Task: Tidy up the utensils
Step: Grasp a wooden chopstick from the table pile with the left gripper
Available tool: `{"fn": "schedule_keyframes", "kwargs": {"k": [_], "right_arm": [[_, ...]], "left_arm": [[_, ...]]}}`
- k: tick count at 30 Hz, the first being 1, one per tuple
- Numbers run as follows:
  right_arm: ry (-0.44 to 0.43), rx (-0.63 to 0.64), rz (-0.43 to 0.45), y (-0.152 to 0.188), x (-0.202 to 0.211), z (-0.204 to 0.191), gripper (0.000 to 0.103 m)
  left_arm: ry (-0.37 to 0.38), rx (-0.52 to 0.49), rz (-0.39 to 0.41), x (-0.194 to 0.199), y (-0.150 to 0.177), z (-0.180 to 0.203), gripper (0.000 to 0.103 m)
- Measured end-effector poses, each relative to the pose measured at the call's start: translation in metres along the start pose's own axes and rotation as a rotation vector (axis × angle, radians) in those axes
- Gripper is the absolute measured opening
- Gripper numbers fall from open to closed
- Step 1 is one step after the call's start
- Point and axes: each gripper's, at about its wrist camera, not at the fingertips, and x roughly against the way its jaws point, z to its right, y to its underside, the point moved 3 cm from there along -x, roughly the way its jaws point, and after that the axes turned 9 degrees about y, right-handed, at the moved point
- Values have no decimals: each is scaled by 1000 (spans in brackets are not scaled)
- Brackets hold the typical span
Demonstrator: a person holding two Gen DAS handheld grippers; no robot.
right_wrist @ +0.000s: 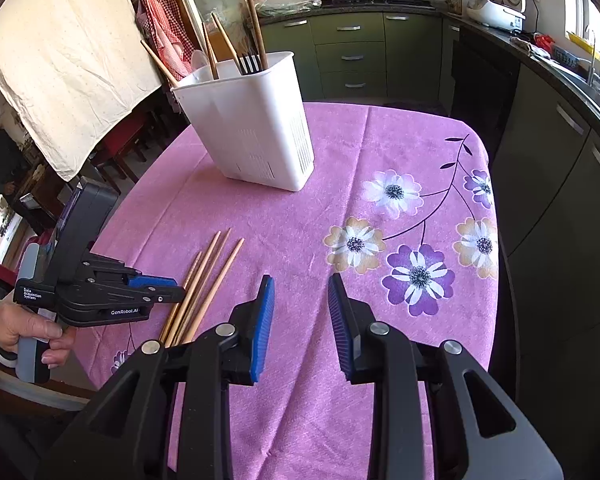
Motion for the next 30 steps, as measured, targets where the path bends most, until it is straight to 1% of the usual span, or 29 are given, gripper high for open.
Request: {"fn": "schedule_keyframes", "kwargs": {"k": [4,8,9,10,14,18,23,30], "right_arm": [[2,3,-9,1,-1,-1,28],[-1,5,-12,1,-2,-4,28],[-2,7,-13,1,-3,-5,28],[-3,10,-16,1,-3,-6,28],[-4,16,-23,2,-4,-10,28],[3,12,-27,2,-5,-9,29],[9,7,-29,0,-3,-10,29],[29,26,-39,-3,0,-20,29]], "left_arm": [[-17,-2,-12,-3,-4,3,15],[-51,-31,-25,-10,-15,15,14],[-56,-35,-28,-11,-16,18,13],[-59,-39,-30,-13,-17,20,9],[-42,-47,-27,-13,-18,20,6],[-23,-32,-9,-6,-16,7,6],[-4,-42,78,24,-18,-2,5],[13,-98,297,95,-9,-3,5]]}}
